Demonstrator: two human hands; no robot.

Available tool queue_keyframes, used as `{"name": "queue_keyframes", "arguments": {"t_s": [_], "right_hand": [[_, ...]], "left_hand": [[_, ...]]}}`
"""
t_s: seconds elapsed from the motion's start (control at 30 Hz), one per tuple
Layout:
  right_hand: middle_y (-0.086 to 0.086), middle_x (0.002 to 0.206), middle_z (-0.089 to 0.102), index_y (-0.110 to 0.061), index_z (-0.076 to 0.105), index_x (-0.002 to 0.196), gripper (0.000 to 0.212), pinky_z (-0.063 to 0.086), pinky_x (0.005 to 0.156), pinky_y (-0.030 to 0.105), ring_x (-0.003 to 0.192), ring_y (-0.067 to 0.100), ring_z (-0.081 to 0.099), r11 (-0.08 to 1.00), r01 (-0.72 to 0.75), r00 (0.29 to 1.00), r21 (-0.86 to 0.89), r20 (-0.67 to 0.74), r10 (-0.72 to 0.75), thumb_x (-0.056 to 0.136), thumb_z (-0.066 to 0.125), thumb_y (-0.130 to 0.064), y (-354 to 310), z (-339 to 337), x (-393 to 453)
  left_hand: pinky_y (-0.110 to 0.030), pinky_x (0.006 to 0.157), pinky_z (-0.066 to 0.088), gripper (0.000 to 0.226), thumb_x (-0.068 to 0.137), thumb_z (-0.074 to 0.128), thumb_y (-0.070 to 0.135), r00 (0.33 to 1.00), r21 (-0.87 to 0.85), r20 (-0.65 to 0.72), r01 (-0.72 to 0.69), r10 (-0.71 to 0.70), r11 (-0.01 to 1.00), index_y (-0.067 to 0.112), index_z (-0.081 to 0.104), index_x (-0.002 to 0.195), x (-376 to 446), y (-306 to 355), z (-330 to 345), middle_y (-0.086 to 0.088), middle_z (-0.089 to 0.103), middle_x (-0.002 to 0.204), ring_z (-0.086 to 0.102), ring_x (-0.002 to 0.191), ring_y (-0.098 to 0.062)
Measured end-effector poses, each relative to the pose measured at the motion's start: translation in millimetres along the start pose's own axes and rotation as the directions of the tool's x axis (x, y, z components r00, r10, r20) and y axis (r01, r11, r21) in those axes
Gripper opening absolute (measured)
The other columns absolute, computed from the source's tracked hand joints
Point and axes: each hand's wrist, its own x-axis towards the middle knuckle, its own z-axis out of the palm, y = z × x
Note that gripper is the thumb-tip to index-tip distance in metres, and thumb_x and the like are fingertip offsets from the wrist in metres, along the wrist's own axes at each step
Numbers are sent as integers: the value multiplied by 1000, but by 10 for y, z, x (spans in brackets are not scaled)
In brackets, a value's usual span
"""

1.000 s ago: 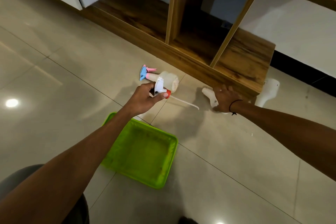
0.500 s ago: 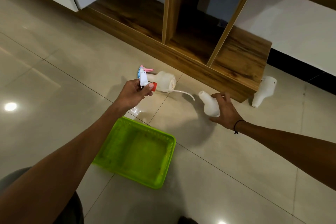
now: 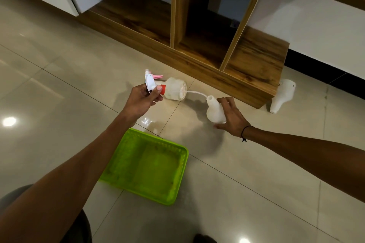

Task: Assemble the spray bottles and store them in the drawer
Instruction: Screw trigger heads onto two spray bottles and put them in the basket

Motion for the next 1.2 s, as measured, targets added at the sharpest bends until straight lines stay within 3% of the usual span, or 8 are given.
{"name": "queue_keyframes", "arguments": {"t_s": [0.23, 0.67, 0.87, 1.0, 1.2], "right_hand": [[10, 147, 34, -15, 39, 150, 96, 52, 111, 49, 130, 34, 51, 1000, 16, 1000, -9, 4, -16, 72, 96, -17, -19, 10, -4], [12, 146, 34, -12, 40, 149, 95, 54, 108, 48, 129, 36, 51, 999, 31, 999, -30, 15, -30, 72, 95, -15, -43, 6, -6], [11, 148, 35, -15, 43, 149, 94, 55, 104, 53, 133, 36, 47, 996, 65, 998, -59, 18, -64, 71, 95, -16, -144, 41, 9], [12, 148, 36, -19, 45, 150, 94, 56, 100, 57, 133, 38, 41, 988, 97, 995, -120, 3, -97, 71, 95, -18, -277, 29, 82], [10, 142, 40, -27, 48, 151, 90, 61, 84, 54, 131, 35, 40, 951, 197, 980, -237, 15, -200, 71, 89, -23, -460, 0, 199]], "left_hand": [[-16, 68, 59, 13, 101, 70, 43, 1000, 3, -11, -22, 22, 1000, 31, 75, 102, -21, 23, -25, 6, 80, 78, 74, 75, 0], [-20, 71, 59, 15, 100, 70, 42, 1000, 51, -19, 6, -5, 999, 28, 75, 98, -17, -3, -34, 8, 80, 76, 73, 74, 0], [-30, 76, 57, 32, 99, 73, 36, 999, 159, 52, -14, 6, 987, 8, 77, 115, -21, 3, 72, -6, 79, 86, 70, 80, -14], [-35, 78, 60, 32, 99, 74, 30, 996, 171, 87, -15, 0, 985, 8, 76, 122, -60, 30, 128, -13, 80, 95, 70, 83, -16], [-35, 75, 58, 18, 98, 76, 27, 996, 146, 90, 14, -27, 989, 15, 75, 112, -114, 40, 156, -21, 79, 99, 69, 82, -20]]}}
